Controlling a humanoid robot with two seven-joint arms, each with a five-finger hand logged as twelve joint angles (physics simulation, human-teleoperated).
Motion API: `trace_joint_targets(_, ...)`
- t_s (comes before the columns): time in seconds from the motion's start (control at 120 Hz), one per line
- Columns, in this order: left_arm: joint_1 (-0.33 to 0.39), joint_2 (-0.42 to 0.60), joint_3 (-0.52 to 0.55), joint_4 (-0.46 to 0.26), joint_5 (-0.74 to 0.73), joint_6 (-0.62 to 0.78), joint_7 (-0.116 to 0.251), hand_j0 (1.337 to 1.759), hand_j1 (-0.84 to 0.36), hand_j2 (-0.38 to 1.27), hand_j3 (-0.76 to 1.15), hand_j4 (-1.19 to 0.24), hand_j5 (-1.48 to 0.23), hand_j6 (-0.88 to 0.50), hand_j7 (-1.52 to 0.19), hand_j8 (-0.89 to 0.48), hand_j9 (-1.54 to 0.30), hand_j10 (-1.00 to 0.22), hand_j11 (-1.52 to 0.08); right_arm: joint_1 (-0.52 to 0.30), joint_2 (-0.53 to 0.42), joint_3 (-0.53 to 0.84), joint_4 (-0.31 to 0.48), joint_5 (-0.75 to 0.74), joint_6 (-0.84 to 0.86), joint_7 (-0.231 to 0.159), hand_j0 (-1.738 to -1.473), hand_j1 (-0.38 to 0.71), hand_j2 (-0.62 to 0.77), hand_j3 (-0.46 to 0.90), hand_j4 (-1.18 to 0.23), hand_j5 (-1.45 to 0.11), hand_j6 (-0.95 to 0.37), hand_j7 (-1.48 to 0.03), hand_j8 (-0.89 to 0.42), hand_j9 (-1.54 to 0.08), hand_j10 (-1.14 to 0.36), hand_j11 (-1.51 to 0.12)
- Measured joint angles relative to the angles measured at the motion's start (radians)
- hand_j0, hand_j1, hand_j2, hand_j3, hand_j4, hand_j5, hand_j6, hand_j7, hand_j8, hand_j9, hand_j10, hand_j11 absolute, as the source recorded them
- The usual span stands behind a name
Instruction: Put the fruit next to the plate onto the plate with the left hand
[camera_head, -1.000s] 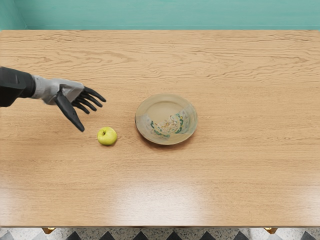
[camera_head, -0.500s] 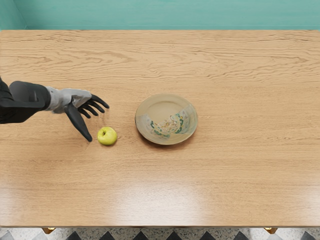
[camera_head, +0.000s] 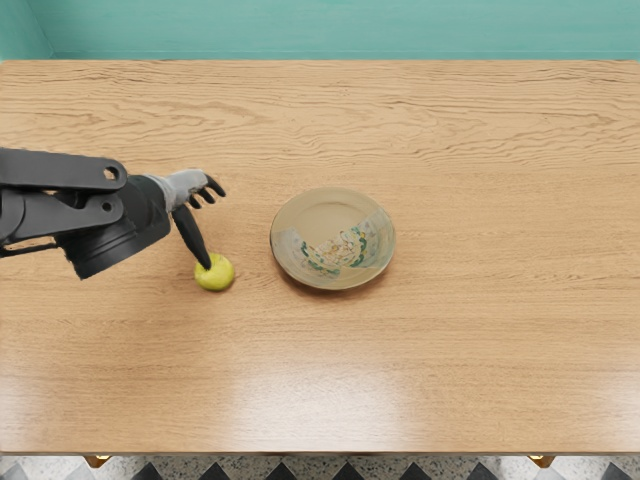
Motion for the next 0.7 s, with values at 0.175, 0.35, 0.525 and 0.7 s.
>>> trace_joint_targets(0.175, -0.026, -0.078, 0.150, -0.019, -0.072, 0.139, 0.001, 1.658, 0.05, 0.05, 0.00, -0.25, -0.32, -0.25, -0.32, -0.25, -0.32, -0.25, -0.32, 0.001, 0.000, 0.000, -0.003, 0.000, 0.000, 0.000, -1.658, -0.31, -0.01, 0.00, -0.04, -0.05, -0.04, -0.05, -0.03, -0.05, -0.03, -0.05)
trace_joint_targets(0.35, -0.032, -0.129, 0.186, -0.019, -0.129, 0.169, 0.002, 1.658, 0.05, 0.05, 0.00, -0.25, -0.32, -0.25, -0.32, -0.25, -0.32, -0.25, -0.32, 0.001, 0.000, 0.000, -0.017, 0.001, 0.000, 0.000, -1.658, -0.31, -0.01, 0.00, -0.03, -0.05, -0.04, -0.05, -0.03, -0.05, -0.03, -0.05)
trace_joint_targets(0.525, -0.086, -0.223, 0.205, -0.021, -0.189, 0.175, 0.002, 1.658, 0.05, 0.05, 0.00, -0.25, -0.32, -0.25, -0.32, -0.25, -0.32, -0.25, -0.32, 0.001, 0.000, 0.001, -0.019, 0.001, 0.000, 0.001, -1.658, -0.31, -0.01, 0.00, -0.03, -0.05, -0.04, -0.05, -0.03, -0.05, -0.03, -0.05)
trace_joint_targets(0.7, -0.097, -0.265, 0.226, -0.022, -0.245, 0.176, 0.002, 1.658, 0.05, 0.05, 0.00, -0.25, -0.32, -0.25, -0.32, -0.25, -0.32, -0.25, -0.32, 0.001, 0.000, 0.001, -0.020, 0.001, 0.000, 0.001, -1.658, -0.31, -0.01, 0.00, -0.03, -0.05, -0.04, -0.05, -0.03, -0.05, -0.03, -0.05)
